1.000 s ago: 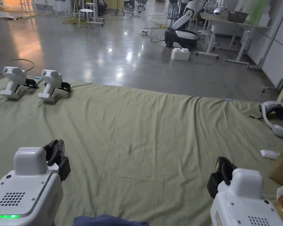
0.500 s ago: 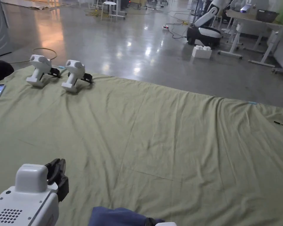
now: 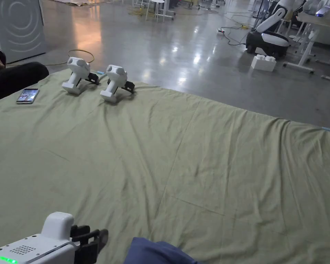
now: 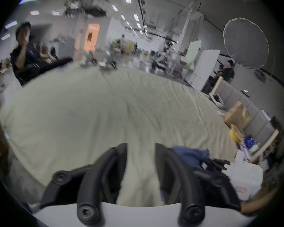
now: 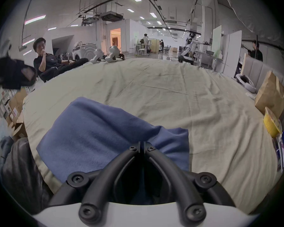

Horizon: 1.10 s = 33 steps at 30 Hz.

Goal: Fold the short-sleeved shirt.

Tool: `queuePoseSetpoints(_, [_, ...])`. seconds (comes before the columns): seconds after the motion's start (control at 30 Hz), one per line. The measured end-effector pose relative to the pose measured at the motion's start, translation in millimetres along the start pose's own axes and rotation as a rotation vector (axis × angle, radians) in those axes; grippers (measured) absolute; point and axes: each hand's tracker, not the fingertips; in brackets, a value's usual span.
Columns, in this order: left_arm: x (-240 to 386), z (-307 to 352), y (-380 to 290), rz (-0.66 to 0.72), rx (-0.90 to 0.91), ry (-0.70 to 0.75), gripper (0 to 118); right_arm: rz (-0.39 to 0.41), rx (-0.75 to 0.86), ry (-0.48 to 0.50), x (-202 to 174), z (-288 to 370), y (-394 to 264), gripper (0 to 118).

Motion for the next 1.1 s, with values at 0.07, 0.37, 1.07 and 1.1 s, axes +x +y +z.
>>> queuePoseSetpoints(0.07, [-8, -17, -2, 0.029, -0.083, -0.098, 66, 0.014, 0.001, 0.004, -1, 1, 0, 6])
queuePoseSetpoints(0.37, [-55, -111, -18, 0.422, -0.382, -0.431, 83, 0.027, -0.007, 0.05, 6, 4, 5, 6])
queuePoseSetpoints(1.07, [-13, -129, -29, 0.45, -0.447, -0.552, 35, 0.067, -0.012, 0.03, 1, 2, 8, 6])
queuePoseSetpoints(1.1, [-12, -125, -26, 0.455, -0.445, -0.568, 35, 0.068, -0.013, 0.027, 0, 3, 11, 6])
